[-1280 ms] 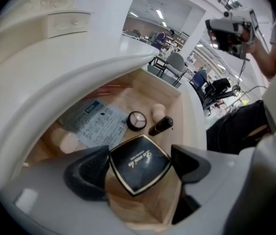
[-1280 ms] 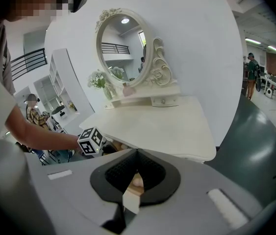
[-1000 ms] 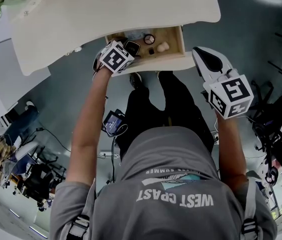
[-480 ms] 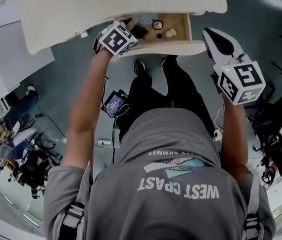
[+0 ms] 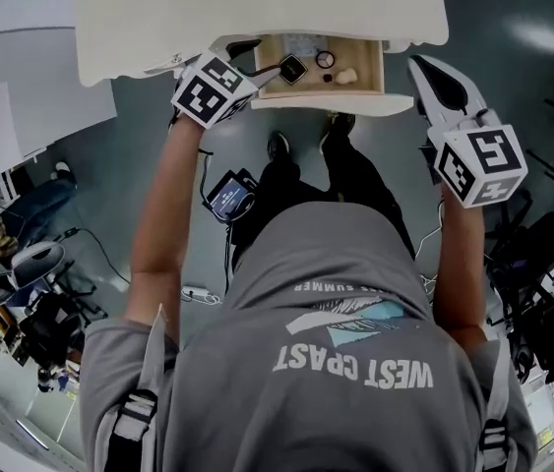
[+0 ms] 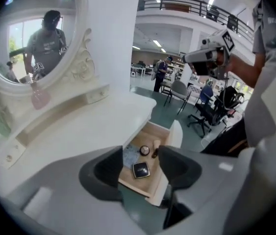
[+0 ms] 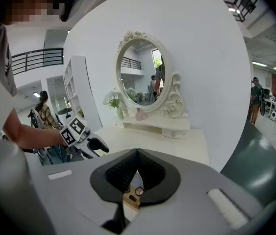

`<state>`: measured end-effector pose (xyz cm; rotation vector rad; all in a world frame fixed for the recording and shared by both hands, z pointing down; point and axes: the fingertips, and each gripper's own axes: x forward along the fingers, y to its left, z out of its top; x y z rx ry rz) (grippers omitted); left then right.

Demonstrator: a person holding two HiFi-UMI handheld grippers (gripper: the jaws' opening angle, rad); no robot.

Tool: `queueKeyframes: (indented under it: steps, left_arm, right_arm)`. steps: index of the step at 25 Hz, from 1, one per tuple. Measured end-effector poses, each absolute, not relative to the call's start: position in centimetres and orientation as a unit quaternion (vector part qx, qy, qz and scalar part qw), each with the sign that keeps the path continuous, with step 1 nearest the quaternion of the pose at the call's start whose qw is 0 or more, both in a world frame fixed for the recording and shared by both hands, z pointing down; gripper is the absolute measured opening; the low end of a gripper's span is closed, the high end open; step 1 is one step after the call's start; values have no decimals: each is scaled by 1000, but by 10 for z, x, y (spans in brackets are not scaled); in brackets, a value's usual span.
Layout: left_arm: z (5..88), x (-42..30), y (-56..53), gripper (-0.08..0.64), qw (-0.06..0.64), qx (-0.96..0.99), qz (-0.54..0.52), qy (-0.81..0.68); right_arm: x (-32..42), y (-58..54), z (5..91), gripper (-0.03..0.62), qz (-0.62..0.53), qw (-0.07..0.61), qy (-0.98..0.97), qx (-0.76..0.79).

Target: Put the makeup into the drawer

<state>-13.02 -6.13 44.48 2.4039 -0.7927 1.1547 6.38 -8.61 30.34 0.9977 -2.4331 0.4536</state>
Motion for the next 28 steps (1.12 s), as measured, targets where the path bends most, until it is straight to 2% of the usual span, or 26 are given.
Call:
queueKeyframes:
  steps: [4,8,9,17,22,28]
  left_arm:
    - [388,-128,-47,137,167,866,345,-320]
    - [325,-135,-36,13,128,874,284,-373]
    - [309,-139,-34,2,118,875,267,-387]
    - [194,-167,0,2,50,875,138,-461]
    - [147,-175,28,2,15,873,113,-473]
    - [130,-188,54,2,-2,873,102,-477]
  right_arm:
    - [64,-71,273,2,148,217,-897,355]
    - [59,-55,239,0,118,202,-910,342]
    - [56,-51,231,0,110,199,-913,338]
    - [32,-8,182,0,61,182,-933,305]
    - [31,14,158,-1,43,178,-934,306]
    - [22,34,147,-1,31,175,-934,309]
